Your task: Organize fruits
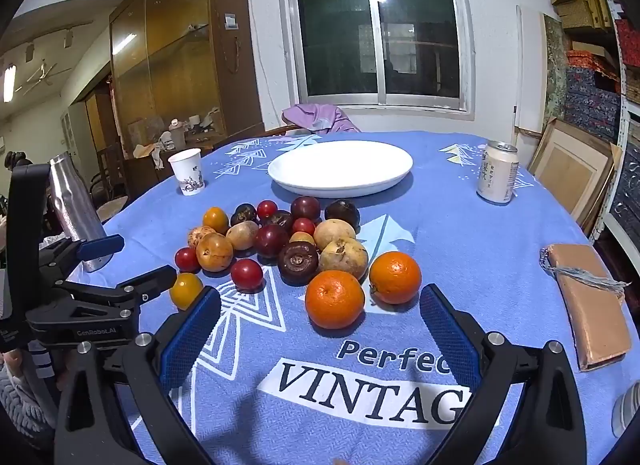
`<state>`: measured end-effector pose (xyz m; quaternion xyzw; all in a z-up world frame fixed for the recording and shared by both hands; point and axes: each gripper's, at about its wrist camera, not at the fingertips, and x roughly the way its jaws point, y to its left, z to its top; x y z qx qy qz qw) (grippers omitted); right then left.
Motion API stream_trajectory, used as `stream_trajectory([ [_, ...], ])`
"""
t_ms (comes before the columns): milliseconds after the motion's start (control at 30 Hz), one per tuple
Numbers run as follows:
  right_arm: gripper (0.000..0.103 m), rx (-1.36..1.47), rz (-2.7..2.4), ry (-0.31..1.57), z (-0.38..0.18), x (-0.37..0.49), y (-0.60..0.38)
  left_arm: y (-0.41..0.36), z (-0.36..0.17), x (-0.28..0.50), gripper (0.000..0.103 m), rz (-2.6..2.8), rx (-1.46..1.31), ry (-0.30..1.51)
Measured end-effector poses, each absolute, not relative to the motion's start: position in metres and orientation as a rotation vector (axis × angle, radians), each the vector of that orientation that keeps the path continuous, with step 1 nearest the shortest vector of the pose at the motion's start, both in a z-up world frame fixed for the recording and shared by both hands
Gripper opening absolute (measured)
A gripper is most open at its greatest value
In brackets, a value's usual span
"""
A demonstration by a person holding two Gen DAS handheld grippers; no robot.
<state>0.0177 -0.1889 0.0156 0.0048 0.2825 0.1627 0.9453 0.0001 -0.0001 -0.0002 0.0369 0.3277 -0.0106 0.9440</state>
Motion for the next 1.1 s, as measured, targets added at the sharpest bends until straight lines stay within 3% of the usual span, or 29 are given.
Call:
stream_trajectory([
  [1100, 0.100, 0.026, 0.336, 0.578, 0.0174, 0.0150, -0.1926, 0.0019, -0.0037, 0.0020, 0.099, -0.009, 0.071, 0.675],
])
